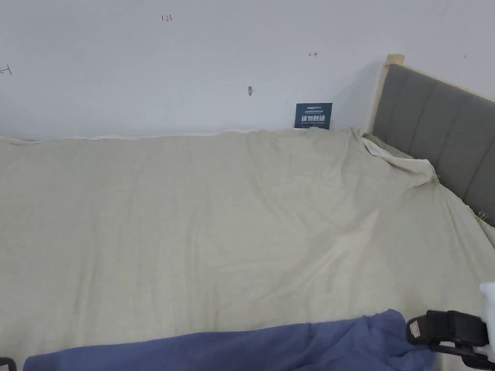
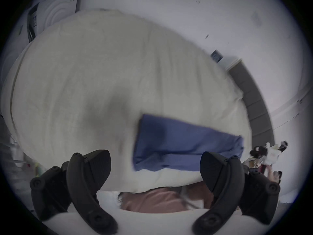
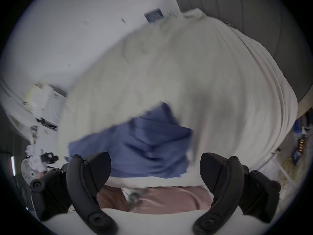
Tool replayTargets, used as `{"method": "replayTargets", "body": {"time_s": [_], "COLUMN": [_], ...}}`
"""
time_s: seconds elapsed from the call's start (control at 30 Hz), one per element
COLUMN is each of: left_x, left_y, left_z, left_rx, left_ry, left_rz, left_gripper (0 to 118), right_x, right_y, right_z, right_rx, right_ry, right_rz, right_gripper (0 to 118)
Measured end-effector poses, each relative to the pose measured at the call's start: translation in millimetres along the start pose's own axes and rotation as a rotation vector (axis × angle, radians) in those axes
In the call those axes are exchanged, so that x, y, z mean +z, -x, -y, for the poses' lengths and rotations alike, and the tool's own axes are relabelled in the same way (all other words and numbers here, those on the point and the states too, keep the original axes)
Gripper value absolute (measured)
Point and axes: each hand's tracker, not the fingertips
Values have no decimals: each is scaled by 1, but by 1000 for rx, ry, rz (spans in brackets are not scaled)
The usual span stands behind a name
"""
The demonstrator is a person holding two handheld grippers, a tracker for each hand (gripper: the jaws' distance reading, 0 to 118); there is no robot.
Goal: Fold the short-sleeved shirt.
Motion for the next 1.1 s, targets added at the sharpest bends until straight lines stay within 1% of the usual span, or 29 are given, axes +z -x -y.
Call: {"method": "replayTargets", "body": {"time_s": [0.03,0.07,0.1,0.13,0.17,0.2,0.23,0.27,0.3,0.33,0.37,0.43,0.47,0.53,0.57,0.6,0.63,0.67,0.7,0.73,0.77,0.8,0.83,0.87,0.97,1.0,1.03,1.1], "left_x": [7,15,22,27,31,33,34,35,36,44,44,51,56,46,41,32,24,13,-1,-15,-30,-47,-62,-75,-103,-111,-115,-120], "left_y": [-7,-16,-30,-41,-50,-56,-66,-74,-77,-75,-89,-93,-92,-34,-20,-1,-6,4,20,36,49,62,72,80,96,100,100,99], "left_z": [2,6,13,19,25,32,44,53,59,60,61,61,58,44,35,23,17,9,1,-2,-5,-5,-3,1,4,4,5,-1], "left_rx": [9,3,-31,-79,-112,-148,-170,-198,-191,-173,-169,-183,-185,-181,-144,-123,-104,-69,-29,24,88,144,186,220,223,223,231,262], "left_ry": [-29,-64,-117,-167,-200,-212,-231,-254,-255,-254,-236,-213,-216,-212,-189,-168,-145,-100,-51,12,58,110,182,221,260,260,260,236], "left_rz": [54,101,101,55,17,-28,-46,-71,-93,-100,-91,-93,-105,-108,-64,3,36,35,47,110,172,213,237,258,270,269,279,412], "left_gripper": [109,109,108,106,98,74,3,0,0,0,0,0,0,0,0,0,6,6,8,21,48,83,115,118,118,118,118,118], "right_x": [8,4,-1,-1,-2,2,2,0,2,-2,-4,-7,-11,-15,-16,-20,-22,-24,-27,-31,-34,-36,-38,-35,-37,-45,-47,-50], "right_y": [10,14,28,41,56,76,87,99,110,120,128,142,140,146,149,149,149,150,150,145,143,142,141,156,168,155,152,154], "right_z": [2,-3,2,7,14,25,30,33,31,36,37,36,40,42,42,43,42,42,42,42,42,42,42,50,59,51,48,47], "right_rx": [6,106,113,131,156,136,174,217,261,277,295,308,314,335,337,362,357,347,335,304,296,290,286,311,311,282,286,291], "right_ry": [-42,-150,-153,-168,-190,-193,-225,-225,-286,-282,-271,-236,-225,-201,-198,-176,-163,-146,-129,-122,-107,-95,-91,-92,-73,-45,-41,-27], "right_rz": [-44,-28,-73,-93,-104,-197,-192,-167,-117,-124,-149,-191,-193,-170,-162,-192,-210,-231,-230,-219,-213,-210,-203,-169,-145,-163,-154,-149], "right_gripper": [108,107,103,85,56,12,0,0,0,0,0,0,0,0,0,0,0,0,0,0,0,0,0,0,0,0,0,0]}}
